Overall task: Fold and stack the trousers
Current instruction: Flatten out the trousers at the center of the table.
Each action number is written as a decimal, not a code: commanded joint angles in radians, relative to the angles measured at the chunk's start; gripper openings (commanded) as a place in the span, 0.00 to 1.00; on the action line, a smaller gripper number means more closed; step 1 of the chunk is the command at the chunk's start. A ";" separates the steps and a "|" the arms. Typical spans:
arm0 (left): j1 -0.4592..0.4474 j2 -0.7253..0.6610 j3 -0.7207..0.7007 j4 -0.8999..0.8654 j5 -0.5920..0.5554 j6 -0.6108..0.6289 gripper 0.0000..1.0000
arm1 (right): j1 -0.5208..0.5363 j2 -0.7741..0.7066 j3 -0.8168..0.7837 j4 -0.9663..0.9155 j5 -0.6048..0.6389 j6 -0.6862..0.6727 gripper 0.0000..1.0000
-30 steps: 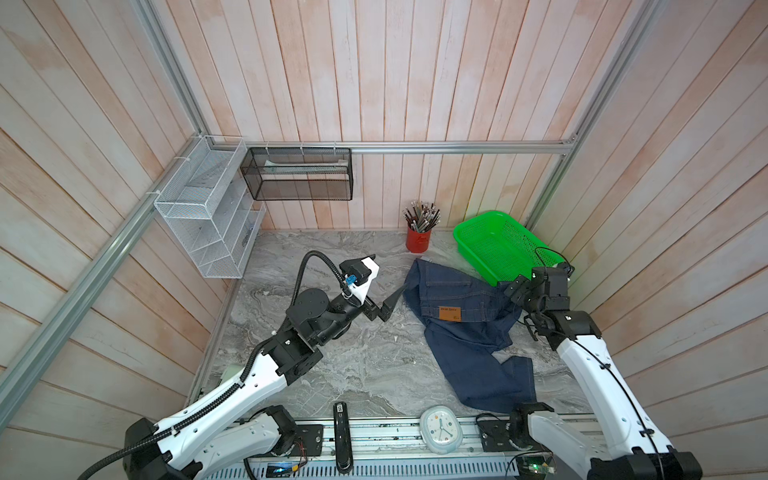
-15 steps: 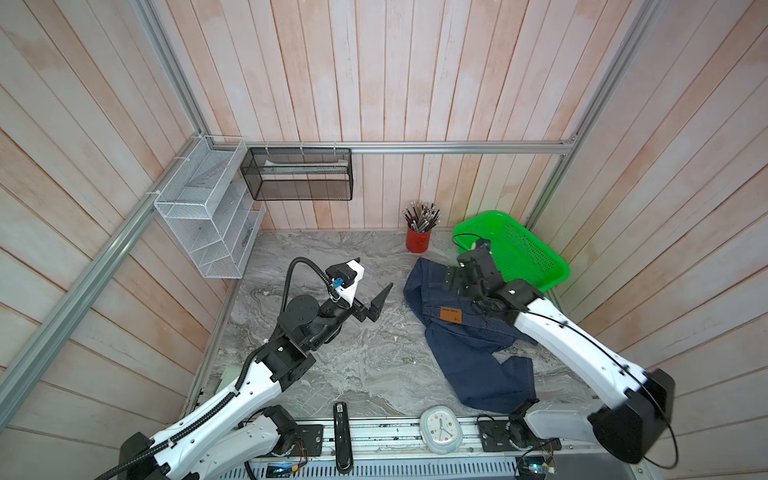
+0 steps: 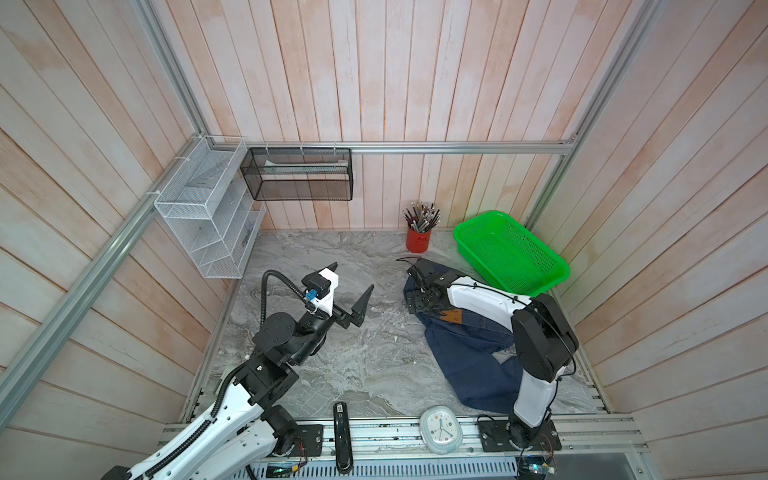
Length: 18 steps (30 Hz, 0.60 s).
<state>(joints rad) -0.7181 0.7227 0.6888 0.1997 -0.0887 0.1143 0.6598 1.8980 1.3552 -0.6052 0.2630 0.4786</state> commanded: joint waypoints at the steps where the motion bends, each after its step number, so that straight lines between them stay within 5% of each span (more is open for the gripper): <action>1: 0.005 0.002 -0.010 -0.026 -0.006 -0.009 1.00 | 0.005 0.072 0.055 -0.067 0.057 -0.032 0.95; 9: 0.006 0.009 -0.009 -0.032 0.003 -0.008 1.00 | 0.004 0.056 0.030 -0.105 0.147 -0.056 0.75; 13: 0.006 0.019 -0.013 -0.018 0.008 -0.013 1.00 | 0.006 -0.002 -0.006 -0.106 0.160 -0.058 0.46; 18: 0.006 0.043 -0.012 -0.001 0.026 -0.015 1.00 | 0.002 0.049 0.005 -0.105 0.145 -0.070 0.53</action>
<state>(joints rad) -0.7177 0.7582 0.6857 0.1780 -0.0826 0.1078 0.6605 1.9228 1.3617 -0.6788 0.3950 0.4149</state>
